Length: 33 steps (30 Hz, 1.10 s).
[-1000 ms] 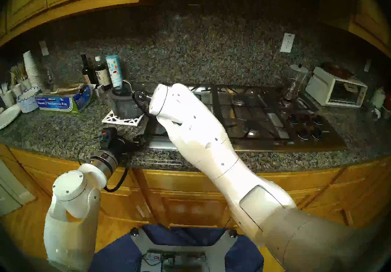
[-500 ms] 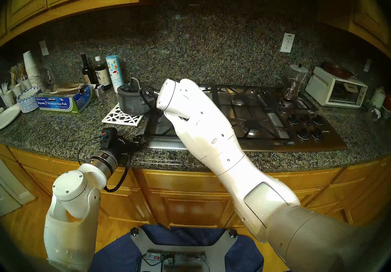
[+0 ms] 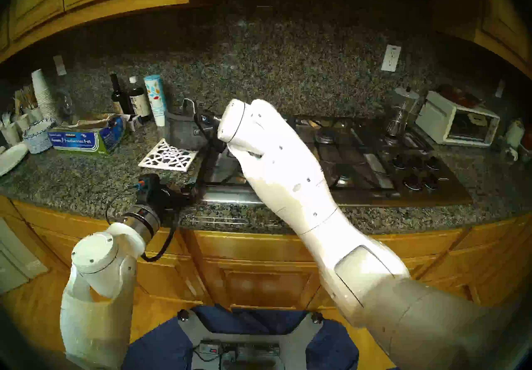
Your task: Pick up the pot, put it on the stove, take off the pot lid
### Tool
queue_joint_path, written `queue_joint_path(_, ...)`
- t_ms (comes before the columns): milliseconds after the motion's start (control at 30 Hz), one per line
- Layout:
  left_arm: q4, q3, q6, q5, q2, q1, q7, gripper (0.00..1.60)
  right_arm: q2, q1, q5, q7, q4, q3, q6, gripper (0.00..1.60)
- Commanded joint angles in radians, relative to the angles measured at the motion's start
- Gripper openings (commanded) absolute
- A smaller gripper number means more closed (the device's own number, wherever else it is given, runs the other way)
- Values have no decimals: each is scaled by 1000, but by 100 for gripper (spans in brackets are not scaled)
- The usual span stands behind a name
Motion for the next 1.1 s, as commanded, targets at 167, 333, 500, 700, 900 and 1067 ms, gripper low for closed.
queue_joint_path(167, -30, 2, -10, 1, -1, -18, -3, 160, -20, 111, -34, -18, -117, 56, 1, 0)
queue_joint_path(333, -31, 1, -10, 3, -3, -18, -4, 160, 16, 89, -47, -2, -160, 67, 19, 0)
queue_joint_path(500, -32, 1, -10, 4, -4, -18, -6, 160, 52, 59, -61, 9, -191, 79, 39, 0)
queue_joint_path(700, -33, 1, -10, 6, -6, -18, -7, 160, 87, 25, -73, 14, -222, 90, 65, 0)
queue_joint_path(900, -32, 0, -10, 8, -8, -18, -8, 160, 107, 17, -83, 15, -221, 96, 78, 0)
queue_joint_path(1067, -32, 0, -10, 9, -9, -18, -10, 160, 144, -20, -92, 23, -279, 98, 98, 0)
